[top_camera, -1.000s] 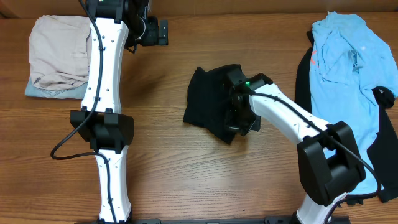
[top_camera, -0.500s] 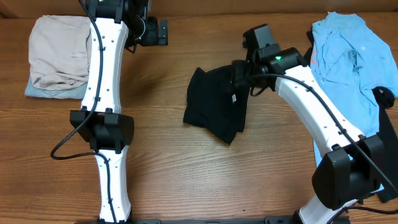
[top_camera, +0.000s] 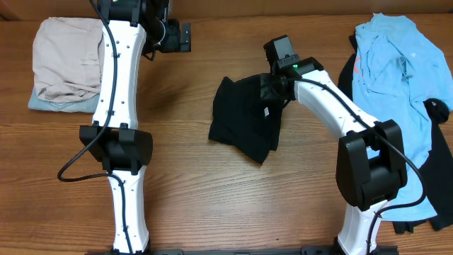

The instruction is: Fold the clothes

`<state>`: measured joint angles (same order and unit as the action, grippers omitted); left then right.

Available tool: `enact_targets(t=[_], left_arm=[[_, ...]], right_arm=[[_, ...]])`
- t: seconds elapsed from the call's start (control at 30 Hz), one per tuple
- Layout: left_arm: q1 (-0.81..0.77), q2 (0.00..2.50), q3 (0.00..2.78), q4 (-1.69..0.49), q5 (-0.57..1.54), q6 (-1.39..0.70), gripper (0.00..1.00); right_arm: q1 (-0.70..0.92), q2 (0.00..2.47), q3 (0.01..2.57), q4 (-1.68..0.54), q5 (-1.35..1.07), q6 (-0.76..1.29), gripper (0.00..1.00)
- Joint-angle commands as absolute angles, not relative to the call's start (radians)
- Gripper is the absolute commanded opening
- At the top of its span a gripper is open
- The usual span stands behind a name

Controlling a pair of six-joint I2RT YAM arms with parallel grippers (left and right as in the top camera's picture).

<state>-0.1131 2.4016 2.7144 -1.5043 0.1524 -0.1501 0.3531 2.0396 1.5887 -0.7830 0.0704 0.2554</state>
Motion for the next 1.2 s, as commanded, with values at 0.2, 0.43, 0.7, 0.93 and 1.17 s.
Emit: enact_targets(t=[0.2, 0.43, 0.7, 0.93, 1.17], left_arm=[[-0.112, 2.400, 2.718, -1.508, 0.123, -0.127, 1.00], [-0.112, 2.400, 2.718, -1.508, 0.123, -0.127, 1.00], [-0.112, 2.400, 2.718, -1.507, 0.119, -0.126, 1.00], [-0.111, 2.400, 2.718, -1.506, 0.115, -0.126, 1.00], [-0.112, 2.402, 2.718, -1.506, 0.089, -0.126, 1.00]], right_arm=[[0.352, 2.071, 1.589, -0.724, 0.096, 0.228, 0.20], [0.330, 2.088, 1.590, -0.709, 0.096, 0.228, 0.04], [0.220, 2.059, 1.615, -0.742, -0.056, 0.235, 0.04], [0.041, 2.021, 1.623, -0.765, -0.351, 0.171, 0.04], [-0.006, 2.027, 1.623, -0.857, -0.368, 0.099, 0.13]])
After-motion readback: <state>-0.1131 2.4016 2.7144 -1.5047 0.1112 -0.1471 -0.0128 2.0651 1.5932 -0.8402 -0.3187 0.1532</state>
